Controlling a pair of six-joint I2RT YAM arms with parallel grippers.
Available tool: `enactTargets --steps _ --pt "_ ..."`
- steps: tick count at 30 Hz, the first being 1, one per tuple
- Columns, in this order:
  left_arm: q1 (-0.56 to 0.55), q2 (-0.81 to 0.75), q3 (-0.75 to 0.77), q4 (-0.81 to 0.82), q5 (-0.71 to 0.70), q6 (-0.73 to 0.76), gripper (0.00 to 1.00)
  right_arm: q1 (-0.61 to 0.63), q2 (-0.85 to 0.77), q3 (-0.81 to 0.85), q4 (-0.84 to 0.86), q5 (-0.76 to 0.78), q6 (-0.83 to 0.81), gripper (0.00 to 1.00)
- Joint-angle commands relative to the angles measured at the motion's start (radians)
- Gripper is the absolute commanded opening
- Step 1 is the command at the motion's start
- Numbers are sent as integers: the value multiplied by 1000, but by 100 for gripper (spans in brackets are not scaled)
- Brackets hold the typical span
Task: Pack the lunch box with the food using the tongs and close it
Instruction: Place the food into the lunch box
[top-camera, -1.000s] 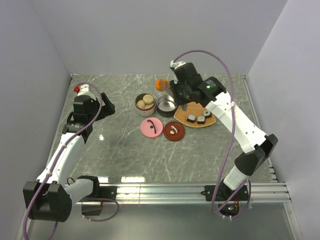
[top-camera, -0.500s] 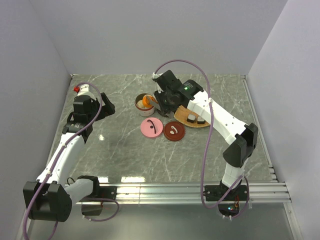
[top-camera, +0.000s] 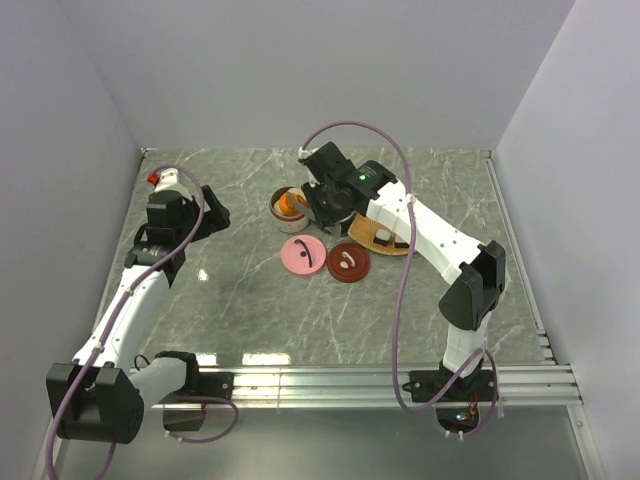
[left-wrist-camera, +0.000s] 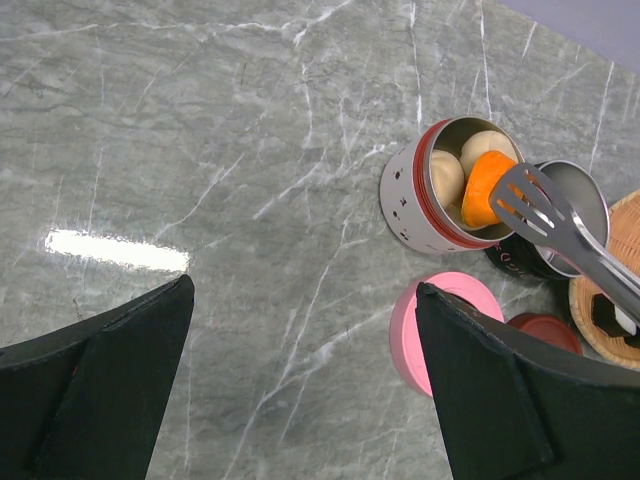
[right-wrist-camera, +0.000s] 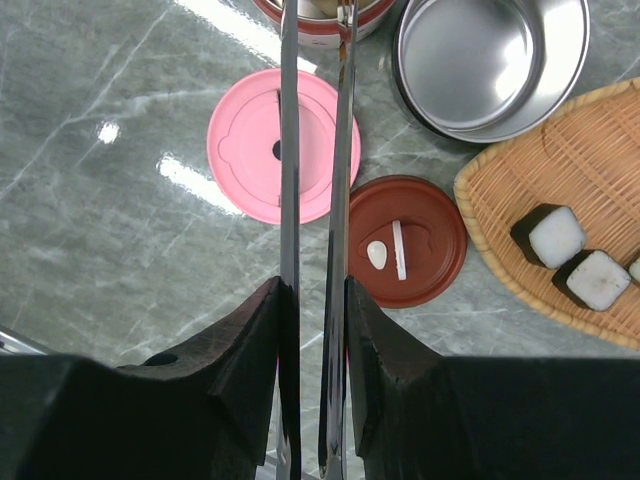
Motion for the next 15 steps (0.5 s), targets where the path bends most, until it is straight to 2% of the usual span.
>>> enactTargets --steps 1,4,10,15 --pt "1 -8 -11 36 -12 -7 99 16 -15 -11 28 47 -12 19" --pt "1 -10 -14 38 -12 -5 99 19 -35 -32 20 67 -13 21" --pt "1 -11 -21 44 -7 -10 99 28 -50 -43 -12 99 -12 36" --pt "1 -17 -23 46 -7 -11 100 34 -58 -16 -26 102 -5 43"
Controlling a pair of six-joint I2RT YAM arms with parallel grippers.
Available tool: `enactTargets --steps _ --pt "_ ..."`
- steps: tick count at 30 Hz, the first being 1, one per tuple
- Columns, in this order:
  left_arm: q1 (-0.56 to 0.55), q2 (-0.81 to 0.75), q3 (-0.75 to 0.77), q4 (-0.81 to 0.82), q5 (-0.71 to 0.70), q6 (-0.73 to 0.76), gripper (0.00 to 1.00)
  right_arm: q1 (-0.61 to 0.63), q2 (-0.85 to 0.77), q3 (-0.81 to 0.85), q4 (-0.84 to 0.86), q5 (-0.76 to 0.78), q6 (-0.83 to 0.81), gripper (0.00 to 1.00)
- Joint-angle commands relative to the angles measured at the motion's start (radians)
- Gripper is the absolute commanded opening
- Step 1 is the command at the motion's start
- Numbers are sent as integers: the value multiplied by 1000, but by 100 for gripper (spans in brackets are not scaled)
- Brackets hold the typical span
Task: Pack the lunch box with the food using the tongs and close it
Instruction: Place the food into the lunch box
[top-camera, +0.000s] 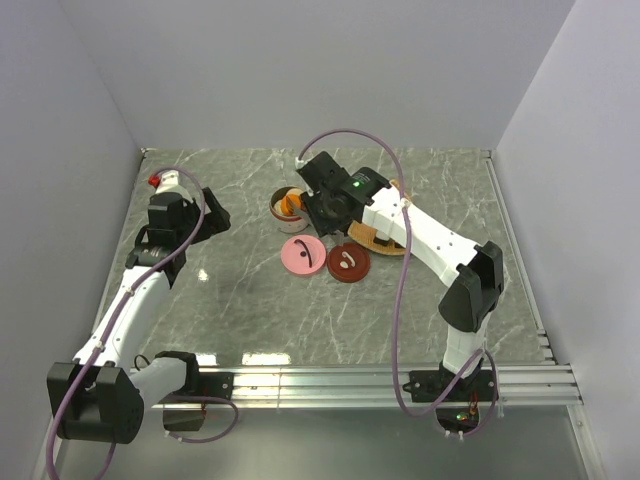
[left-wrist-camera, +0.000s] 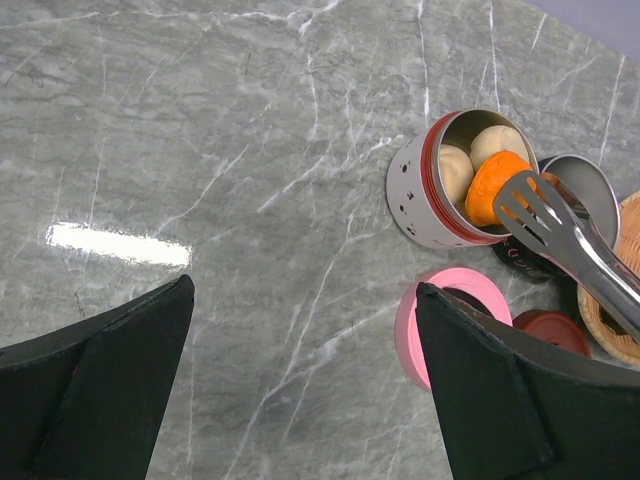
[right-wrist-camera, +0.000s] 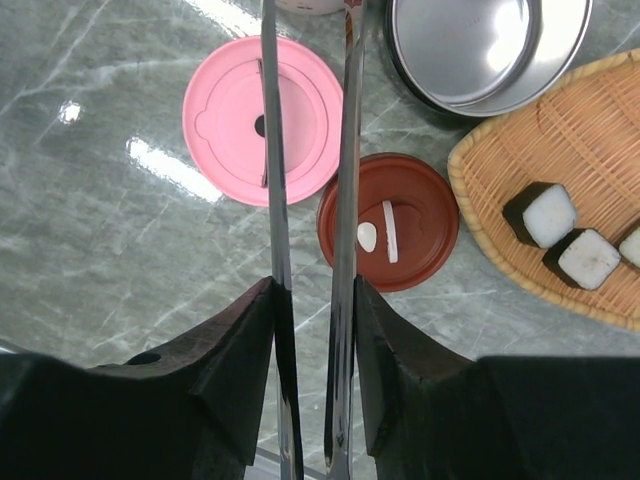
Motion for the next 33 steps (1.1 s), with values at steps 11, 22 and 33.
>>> enactTargets --steps 11,22,33 --pt "1 -25 -8 42 -5 -9 100 13 -70 67 -14 44 11 49" --pt "1 -29 -9 42 -3 -11 100 10 -130 87 43 77 46 50" --pt "1 -34 -9 40 1 -11 100 -13 -191 77 -2 132 55 50"
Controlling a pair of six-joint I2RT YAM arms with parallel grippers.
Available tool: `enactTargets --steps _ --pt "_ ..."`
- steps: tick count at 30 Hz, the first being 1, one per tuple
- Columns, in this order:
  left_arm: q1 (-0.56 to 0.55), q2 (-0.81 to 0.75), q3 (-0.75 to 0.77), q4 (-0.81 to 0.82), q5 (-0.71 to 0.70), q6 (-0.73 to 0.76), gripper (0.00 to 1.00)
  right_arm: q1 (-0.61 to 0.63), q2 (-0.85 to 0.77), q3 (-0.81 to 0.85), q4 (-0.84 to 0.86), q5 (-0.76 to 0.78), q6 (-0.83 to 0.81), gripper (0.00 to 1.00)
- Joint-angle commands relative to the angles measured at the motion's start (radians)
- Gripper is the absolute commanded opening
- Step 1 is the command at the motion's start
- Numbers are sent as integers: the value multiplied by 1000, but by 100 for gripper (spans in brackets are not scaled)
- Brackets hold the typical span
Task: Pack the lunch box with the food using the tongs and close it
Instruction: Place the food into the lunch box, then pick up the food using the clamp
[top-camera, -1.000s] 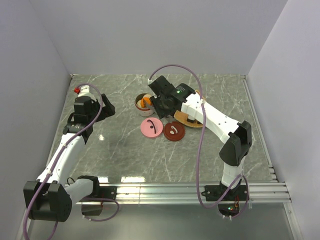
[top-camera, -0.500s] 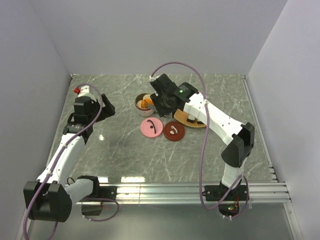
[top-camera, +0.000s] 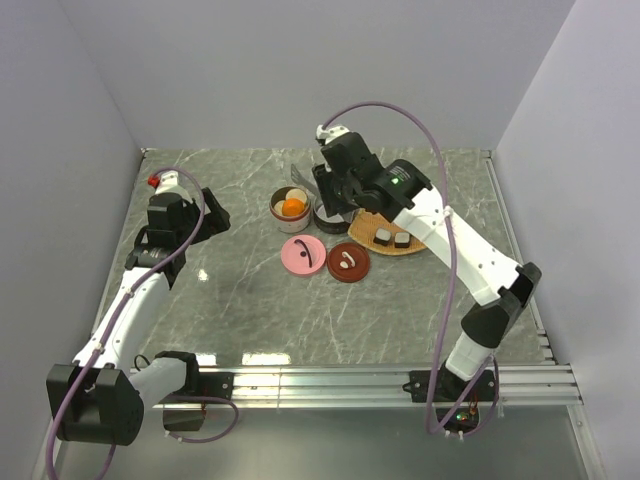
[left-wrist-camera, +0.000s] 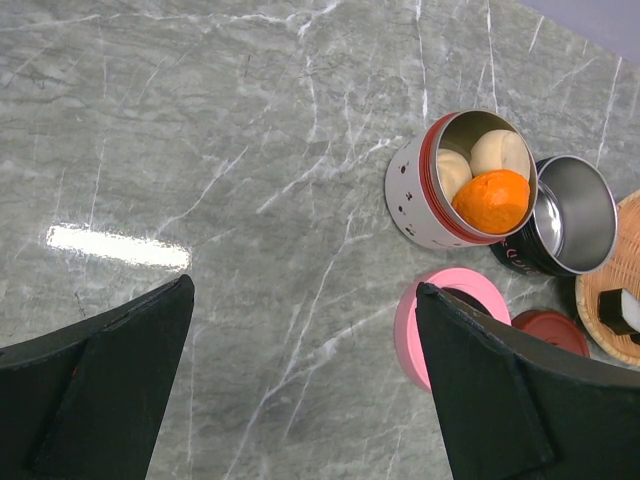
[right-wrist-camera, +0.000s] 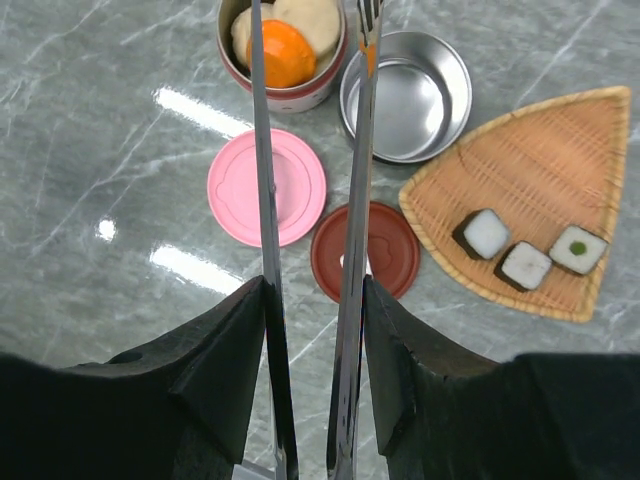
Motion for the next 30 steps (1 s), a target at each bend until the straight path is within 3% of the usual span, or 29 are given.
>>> enactTargets --steps 1,15,30 --pt "1 -26 -7 40 1 -12 99 -16 -78 -37 3 46 16 50" --pt "0 -13 -15 50 22 -20 99 -136 -398 -521 -15 84 120 49" --pt "0 -3 -9 44 30 -21 99 -197 -410 -680 -3 55 177 49"
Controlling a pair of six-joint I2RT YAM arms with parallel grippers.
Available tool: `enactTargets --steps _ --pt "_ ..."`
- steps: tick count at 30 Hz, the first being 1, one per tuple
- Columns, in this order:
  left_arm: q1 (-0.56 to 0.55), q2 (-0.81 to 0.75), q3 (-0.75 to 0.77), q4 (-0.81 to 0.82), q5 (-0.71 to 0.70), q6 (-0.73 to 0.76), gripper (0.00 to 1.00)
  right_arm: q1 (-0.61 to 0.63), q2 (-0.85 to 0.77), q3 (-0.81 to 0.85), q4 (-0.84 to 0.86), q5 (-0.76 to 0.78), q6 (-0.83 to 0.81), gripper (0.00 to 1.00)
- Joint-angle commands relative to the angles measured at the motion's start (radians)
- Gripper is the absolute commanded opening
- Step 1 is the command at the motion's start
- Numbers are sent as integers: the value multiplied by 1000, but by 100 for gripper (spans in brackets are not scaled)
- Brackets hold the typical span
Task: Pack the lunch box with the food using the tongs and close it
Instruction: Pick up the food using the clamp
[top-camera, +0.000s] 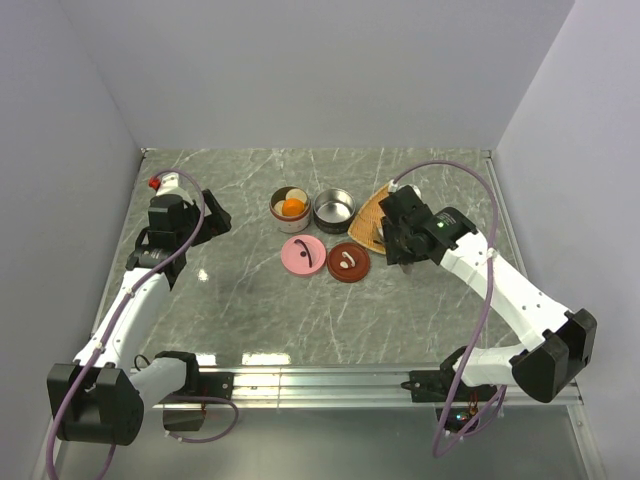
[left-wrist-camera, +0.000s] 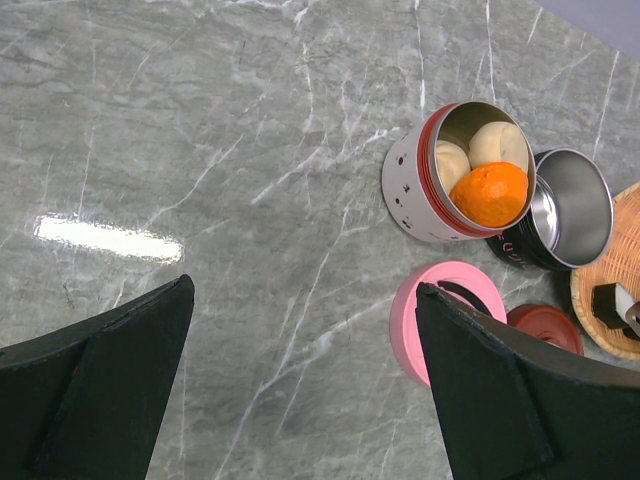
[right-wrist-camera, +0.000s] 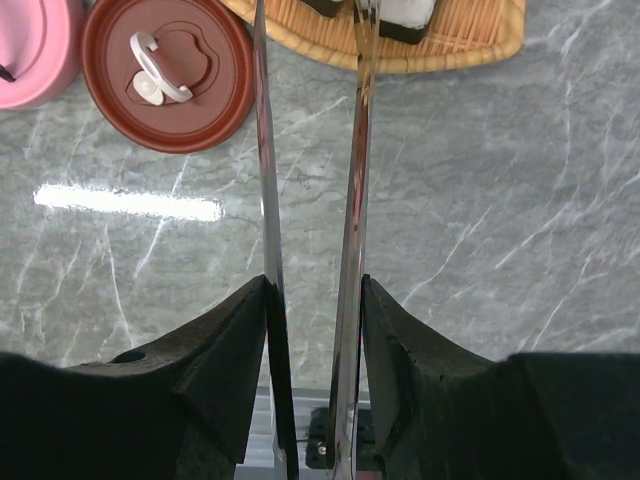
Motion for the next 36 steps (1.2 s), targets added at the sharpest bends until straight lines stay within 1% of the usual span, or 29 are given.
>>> enactTargets --steps 1,9,18,21,24,25,28,36 --pt "0 -2 4 41 16 -3 100 -12 1 -6 33 9 25 49" --pt "0 -2 6 41 8 -1 100 -26 46 -12 62 -17 32 48" --pt "0 -5 1 45 6 2 100 -33 109 11 88 -9 19 48" --pt "0 -8 -1 43 6 2 99 -40 130 21 87 -2 15 46" --pt "0 -11 -2 43 6 3 99 -38 142 31 84 9 13 39" --pt "0 -11 1 41 6 5 99 -38 144 35 82 12 15 33" --pt "0 -15 -1 41 6 5 100 -40 141 67 79 26 4 28" --pt "0 -21 -5 43 6 5 99 -38 191 293 12 38 -39 27"
